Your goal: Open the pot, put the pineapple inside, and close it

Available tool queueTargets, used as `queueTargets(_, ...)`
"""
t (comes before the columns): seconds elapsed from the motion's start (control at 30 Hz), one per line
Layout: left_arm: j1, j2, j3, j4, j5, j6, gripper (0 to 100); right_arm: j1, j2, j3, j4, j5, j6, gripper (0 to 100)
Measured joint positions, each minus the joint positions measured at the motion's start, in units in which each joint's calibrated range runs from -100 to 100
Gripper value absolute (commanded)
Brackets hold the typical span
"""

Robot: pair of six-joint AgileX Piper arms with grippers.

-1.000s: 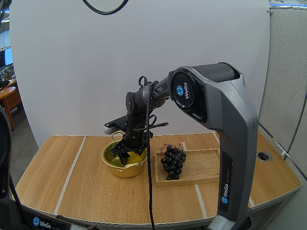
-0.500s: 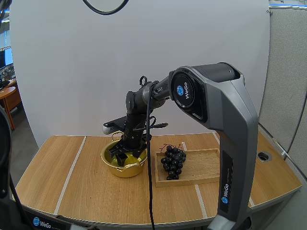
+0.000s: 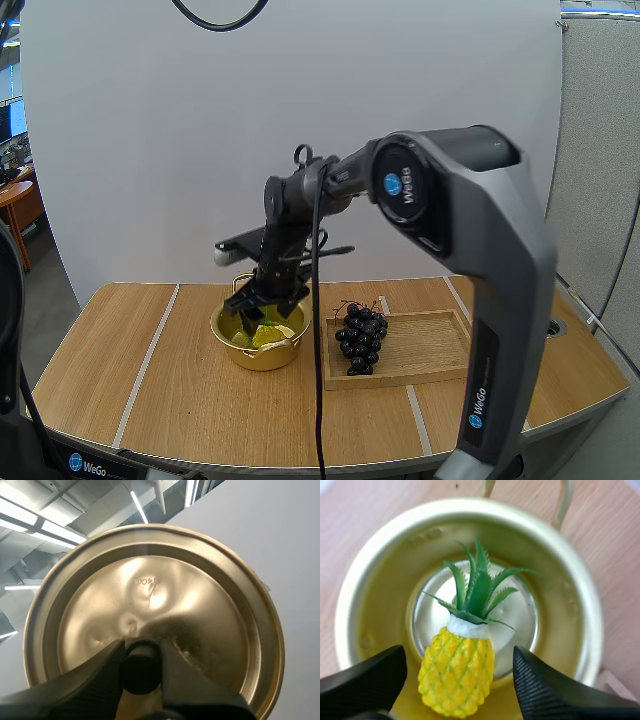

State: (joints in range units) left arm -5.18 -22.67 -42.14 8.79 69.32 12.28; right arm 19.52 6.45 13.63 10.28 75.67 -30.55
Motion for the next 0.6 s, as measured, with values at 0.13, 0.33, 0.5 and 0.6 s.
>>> queueTargets(0.13, 0.0, 0.0, 0.0, 0.0, 0.0, 0.0, 0, 0.0, -5.01, 0.0, -0.27, 2.26, 0.32, 100)
queueTargets(0.33, 0.0, 0.0, 0.0, 0.0, 0.0, 0.0, 0, 0.0, -13.45, 0.0, -0.39, 6.21, 1.12, 100)
queueTargets(0.5, 0.0, 0.0, 0.0, 0.0, 0.0, 0.0, 0, 0.0, -19.27, 0.0, -0.5, 9.32, 2.14, 100)
queueTargets(0.6, 0.0, 0.0, 0.0, 0.0, 0.0, 0.0, 0, 0.0, -21.95, 0.0, -0.7, 11.85, 2.74, 100)
